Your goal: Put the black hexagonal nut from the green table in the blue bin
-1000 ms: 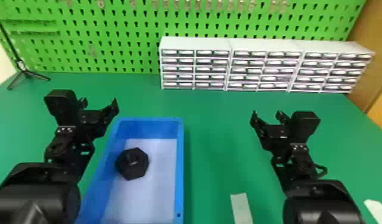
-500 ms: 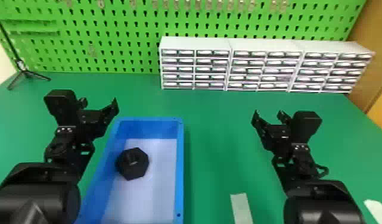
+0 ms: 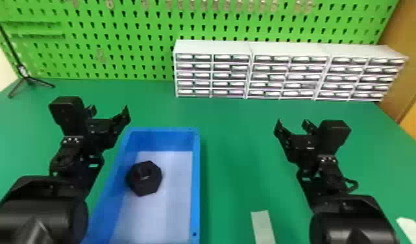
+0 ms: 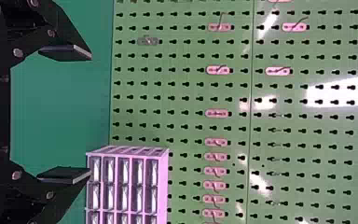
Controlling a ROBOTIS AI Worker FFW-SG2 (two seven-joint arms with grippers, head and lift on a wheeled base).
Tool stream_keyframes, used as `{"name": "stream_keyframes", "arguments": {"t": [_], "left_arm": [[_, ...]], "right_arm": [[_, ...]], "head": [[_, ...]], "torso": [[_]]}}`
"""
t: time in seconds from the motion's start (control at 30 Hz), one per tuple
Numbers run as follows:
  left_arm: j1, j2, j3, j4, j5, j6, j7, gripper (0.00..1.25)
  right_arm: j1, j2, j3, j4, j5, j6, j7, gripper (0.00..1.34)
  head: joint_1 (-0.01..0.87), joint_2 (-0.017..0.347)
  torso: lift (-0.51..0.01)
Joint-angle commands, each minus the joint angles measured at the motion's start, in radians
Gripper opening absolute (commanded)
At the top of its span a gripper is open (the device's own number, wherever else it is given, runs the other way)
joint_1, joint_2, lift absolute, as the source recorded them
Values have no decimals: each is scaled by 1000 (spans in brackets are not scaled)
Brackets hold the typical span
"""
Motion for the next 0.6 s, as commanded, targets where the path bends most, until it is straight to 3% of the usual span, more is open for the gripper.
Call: {"name": "stream_keyframes", "arguments": {"t": [0.0, 0.57], "left_arm": [[-1, 0, 0, 0, 0, 0, 0, 867], [-1, 0, -2, 0, 3, 0, 0, 867]], "right_arm": [[1, -2, 2, 0, 0, 0, 0, 844], [3, 0, -3, 2, 0, 0, 0, 844]], "head": [[686, 28], [686, 28]], "torso": [[-96], [-96]]}}
